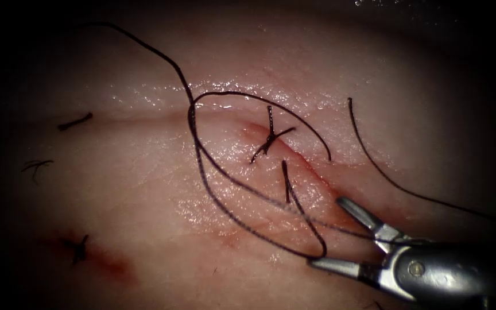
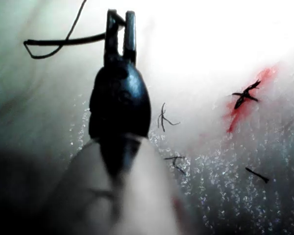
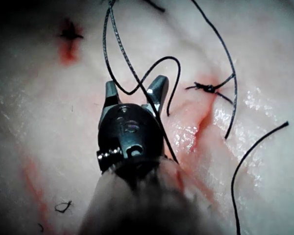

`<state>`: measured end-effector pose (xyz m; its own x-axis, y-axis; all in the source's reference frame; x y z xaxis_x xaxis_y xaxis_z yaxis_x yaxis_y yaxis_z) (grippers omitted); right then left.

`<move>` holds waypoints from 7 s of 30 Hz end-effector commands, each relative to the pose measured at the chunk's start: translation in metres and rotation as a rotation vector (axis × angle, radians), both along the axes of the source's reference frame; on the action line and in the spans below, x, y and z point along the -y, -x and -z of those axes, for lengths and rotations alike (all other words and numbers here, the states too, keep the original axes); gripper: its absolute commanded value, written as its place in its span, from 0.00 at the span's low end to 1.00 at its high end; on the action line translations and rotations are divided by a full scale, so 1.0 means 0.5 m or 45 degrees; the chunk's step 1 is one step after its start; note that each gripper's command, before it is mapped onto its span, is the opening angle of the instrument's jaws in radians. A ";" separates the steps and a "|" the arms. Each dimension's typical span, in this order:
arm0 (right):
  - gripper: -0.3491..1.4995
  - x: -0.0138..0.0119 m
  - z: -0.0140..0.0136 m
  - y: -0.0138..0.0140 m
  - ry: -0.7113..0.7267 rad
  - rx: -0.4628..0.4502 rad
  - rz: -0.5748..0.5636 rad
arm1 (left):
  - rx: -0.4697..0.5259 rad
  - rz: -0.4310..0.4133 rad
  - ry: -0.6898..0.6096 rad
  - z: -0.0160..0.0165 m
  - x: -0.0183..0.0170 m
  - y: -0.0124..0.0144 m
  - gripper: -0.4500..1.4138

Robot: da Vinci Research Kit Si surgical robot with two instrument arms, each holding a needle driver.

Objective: Wound Closure

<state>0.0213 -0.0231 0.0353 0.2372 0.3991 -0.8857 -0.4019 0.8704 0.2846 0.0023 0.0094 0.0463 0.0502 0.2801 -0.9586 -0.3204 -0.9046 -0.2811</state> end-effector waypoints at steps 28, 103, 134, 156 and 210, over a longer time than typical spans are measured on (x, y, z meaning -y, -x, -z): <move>0.81 0.0001 -0.0198 -0.0109 -0.023 0.276 0.047 | -0.012 0.074 0.044 0.0003 -0.0002 -0.0030 0.00; 0.98 0.0204 0.0101 -0.0089 0.061 0.085 0.387 | -0.161 -0.060 0.048 -0.0183 0.0055 0.0208 0.00; 0.60 0.0047 -0.0193 -0.0091 0.120 0.361 0.163 | -0.091 -0.118 0.050 -0.0185 0.0076 0.0264 0.00; 0.00 0.0027 -0.0201 -0.0129 0.111 0.410 0.083 | -0.066 -0.177 0.044 -0.0154 0.0101 0.0325 0.00; 0.00 0.0350 0.0173 -0.0326 0.079 0.124 0.551 | -0.038 -0.315 0.109 -0.0125 0.0133 0.0426 0.00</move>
<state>0.0370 -0.0402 0.0264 0.4496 0.1962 -0.8714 -0.0237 0.9778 0.2080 -0.0185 0.0030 0.0520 -0.0387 0.1978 -0.9795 -0.0941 -0.9766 -0.1935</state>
